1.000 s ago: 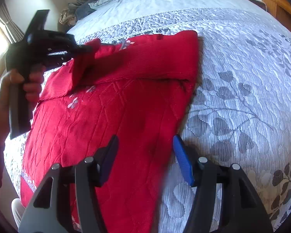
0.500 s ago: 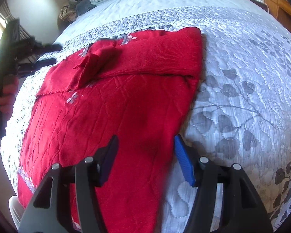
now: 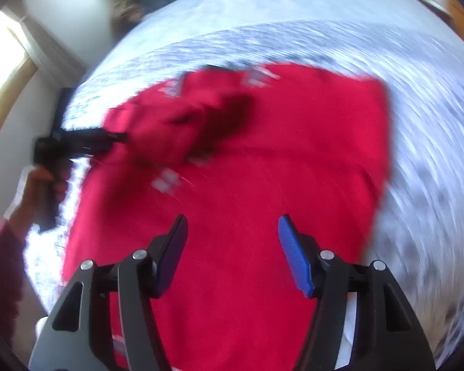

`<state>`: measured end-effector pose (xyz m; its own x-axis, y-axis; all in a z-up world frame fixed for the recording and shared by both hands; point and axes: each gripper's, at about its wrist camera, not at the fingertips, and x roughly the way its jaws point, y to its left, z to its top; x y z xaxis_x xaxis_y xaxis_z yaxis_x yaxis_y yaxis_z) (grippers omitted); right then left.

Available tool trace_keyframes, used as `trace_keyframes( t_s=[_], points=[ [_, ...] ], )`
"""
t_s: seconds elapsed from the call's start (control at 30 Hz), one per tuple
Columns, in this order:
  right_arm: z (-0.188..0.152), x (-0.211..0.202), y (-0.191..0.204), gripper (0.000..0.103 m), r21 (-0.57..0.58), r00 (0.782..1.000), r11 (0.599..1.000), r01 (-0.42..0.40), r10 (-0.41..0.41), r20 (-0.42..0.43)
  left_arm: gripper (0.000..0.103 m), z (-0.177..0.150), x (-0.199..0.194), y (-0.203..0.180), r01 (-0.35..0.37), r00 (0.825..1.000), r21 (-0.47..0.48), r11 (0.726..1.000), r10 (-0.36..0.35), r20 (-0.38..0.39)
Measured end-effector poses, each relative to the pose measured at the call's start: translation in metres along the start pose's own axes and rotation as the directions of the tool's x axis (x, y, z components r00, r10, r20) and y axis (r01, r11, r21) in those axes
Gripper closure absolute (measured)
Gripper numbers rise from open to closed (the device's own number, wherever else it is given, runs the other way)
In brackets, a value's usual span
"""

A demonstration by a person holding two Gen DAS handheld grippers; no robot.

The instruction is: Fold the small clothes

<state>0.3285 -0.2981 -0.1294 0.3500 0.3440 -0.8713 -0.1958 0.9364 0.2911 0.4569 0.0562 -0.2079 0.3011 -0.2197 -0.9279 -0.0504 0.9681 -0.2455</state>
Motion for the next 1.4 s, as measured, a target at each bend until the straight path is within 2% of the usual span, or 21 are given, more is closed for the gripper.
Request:
trace_keyframes(
  t_s=[0.07, 0.2, 0.3, 0.4, 0.57, 0.63, 0.77, 0.8, 0.9, 0.93, 0.97, 1.0, 1.1, 1.17, 1.2, 1.23, 1.3, 1.4],
  points=[
    [0.032, 0.009, 0.021, 0.042, -0.036, 1.0, 0.999, 0.01, -0.011, -0.022, 0.053, 0.0, 0.001, 0.001, 0.014, 1.0, 0.001, 1.0, -0.014, 0.003],
    [0.098, 0.045, 0.057, 0.043, -0.033, 0.991, 0.997, -0.07, 0.066, -0.112, 0.053, -0.003, 0.003, 0.005, 0.026, 1.0, 0.015, 1.0, -0.027, 0.003],
    [0.13, 0.079, 0.071, 0.043, -0.033, 0.984, 0.999, -0.036, 0.029, -0.175, 0.053, -0.004, 0.003, 0.001, 0.0, 1.0, 0.042, 0.999, -0.001, 0.007],
    [0.141, 0.11, 0.07, 0.044, -0.013, 0.969, 1.0, 0.014, -0.016, -0.246, 0.053, 0.0, 0.007, -0.002, -0.004, 1.0, 0.04, 0.999, 0.003, 0.008],
    [0.138, 0.143, 0.054, 0.044, 0.06, 0.943, 0.997, 0.054, -0.031, -0.331, 0.053, 0.002, 0.009, -0.001, 0.011, 1.0, 0.043, 0.999, -0.012, 0.006],
    [0.132, 0.154, 0.052, 0.044, 0.043, 0.934, 0.996, 0.081, -0.061, -0.353, 0.053, 0.003, 0.009, 0.0, 0.014, 1.0, 0.042, 0.999, -0.014, 0.002],
    [0.128, 0.163, 0.068, 0.029, -0.034, 0.928, 0.99, 0.133, -0.137, -0.346, 0.053, 0.002, 0.009, 0.0, 0.003, 1.0, 0.043, 0.999, -0.003, 0.005],
    [0.126, 0.167, 0.075, 0.029, -0.07, 0.921, 0.984, 0.165, -0.179, -0.346, 0.053, 0.003, 0.009, -0.001, 0.002, 1.0, 0.042, 0.999, -0.002, 0.006],
    [0.124, 0.17, 0.085, 0.039, -0.122, 0.908, 0.965, 0.231, -0.259, -0.33, 0.053, 0.003, 0.01, -0.001, 0.003, 1.0, 0.04, 0.999, -0.004, 0.006],
    [0.125, 0.168, 0.085, 0.052, -0.119, 0.908, 0.965, 0.236, -0.262, -0.327, 0.053, 0.003, 0.01, 0.0, 0.004, 1.0, 0.038, 0.999, -0.005, 0.006],
    [0.127, 0.164, 0.084, 0.075, -0.109, 0.91, 0.965, 0.238, -0.261, -0.323, 0.053, 0.003, 0.01, 0.0, 0.006, 1.0, 0.039, 0.999, -0.006, 0.006],
    [0.129, 0.157, 0.079, 0.092, -0.091, 0.916, 0.969, 0.231, -0.248, -0.316, 0.053, 0.003, 0.01, 0.0, 0.008, 1.0, 0.038, 0.999, -0.008, 0.005],
    [0.133, 0.132, 0.055, 0.096, -0.01, 0.941, 0.986, 0.168, -0.164, -0.296, 0.053, 0.003, 0.009, 0.001, 0.006, 1.0, 0.035, 0.999, -0.006, 0.004],
    [0.134, 0.106, 0.031, 0.096, 0.013, 0.959, 0.983, 0.181, -0.174, -0.225, 0.053, 0.003, 0.009, 0.001, 0.003, 1.0, 0.033, 0.999, -0.003, 0.006],
    [0.132, 0.09, 0.014, 0.096, 0.037, 0.974, 0.989, 0.142, -0.133, -0.183, 0.053, 0.003, 0.009, 0.001, 0.0, 1.0, 0.032, 0.999, 0.0, 0.007],
    [0.13, 0.08, 0.001, 0.095, 0.065, 0.98, 0.99, 0.122, -0.11, -0.167, 0.053, 0.002, 0.009, 0.0, -0.003, 1.0, 0.034, 0.999, 0.002, 0.008],
    [0.12, 0.057, -0.038, 0.093, 0.125, 0.986, 0.986, 0.109, -0.092, -0.135, 0.053, 0.002, 0.009, -0.001, -0.006, 1.0, 0.034, 0.999, 0.006, 0.009],
    [0.101, 0.043, -0.078, 0.084, 0.151, 0.977, 0.973, 0.177, -0.155, -0.149, 0.052, 0.002, 0.01, -0.002, -0.012, 1.0, 0.033, 0.999, 0.012, 0.013]
  ],
)
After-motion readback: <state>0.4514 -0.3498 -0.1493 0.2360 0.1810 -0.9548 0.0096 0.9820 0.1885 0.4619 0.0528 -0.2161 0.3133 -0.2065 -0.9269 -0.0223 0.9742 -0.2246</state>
